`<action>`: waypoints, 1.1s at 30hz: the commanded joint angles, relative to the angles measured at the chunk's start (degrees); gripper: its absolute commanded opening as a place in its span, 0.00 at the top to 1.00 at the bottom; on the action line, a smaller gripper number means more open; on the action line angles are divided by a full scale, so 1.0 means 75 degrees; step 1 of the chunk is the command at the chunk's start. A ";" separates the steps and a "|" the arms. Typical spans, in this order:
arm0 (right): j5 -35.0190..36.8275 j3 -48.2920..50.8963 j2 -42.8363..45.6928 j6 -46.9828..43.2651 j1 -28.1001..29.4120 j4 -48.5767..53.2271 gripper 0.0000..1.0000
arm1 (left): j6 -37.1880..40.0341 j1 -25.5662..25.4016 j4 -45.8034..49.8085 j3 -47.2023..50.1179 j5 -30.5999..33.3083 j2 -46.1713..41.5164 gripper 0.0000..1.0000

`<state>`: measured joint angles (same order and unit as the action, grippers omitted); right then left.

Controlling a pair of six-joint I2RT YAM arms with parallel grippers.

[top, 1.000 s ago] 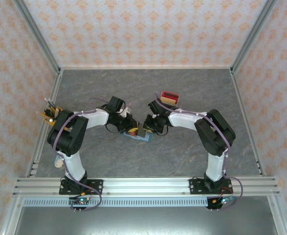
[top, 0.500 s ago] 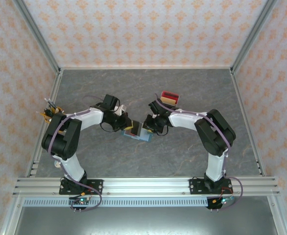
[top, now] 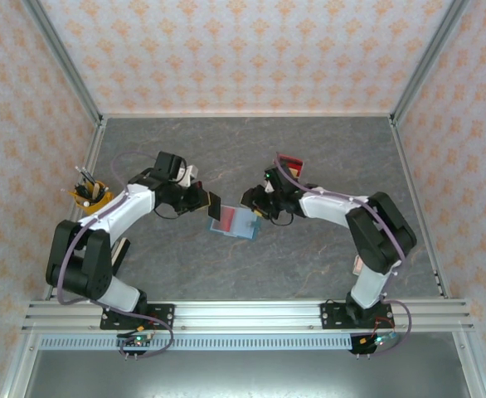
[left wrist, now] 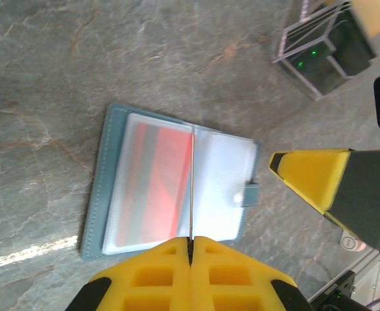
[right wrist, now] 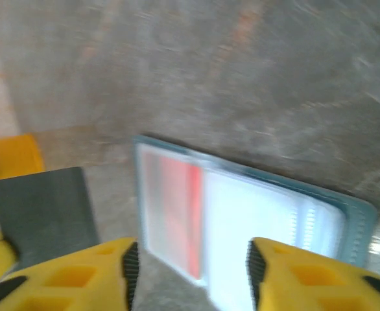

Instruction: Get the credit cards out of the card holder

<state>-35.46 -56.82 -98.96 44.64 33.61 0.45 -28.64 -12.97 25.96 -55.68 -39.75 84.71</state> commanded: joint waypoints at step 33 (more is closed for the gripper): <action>-0.2762 -0.0043 0.0133 0.2849 -0.0507 -0.5385 0.88 | -0.3083 0.0052 -0.2885 0.0003 -0.1860 -0.0689 1.00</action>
<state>-54.72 -54.52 -98.21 67.55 29.89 -38.41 -53.93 -12.97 1.74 -54.26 -52.36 80.38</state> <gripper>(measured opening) 0.175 0.053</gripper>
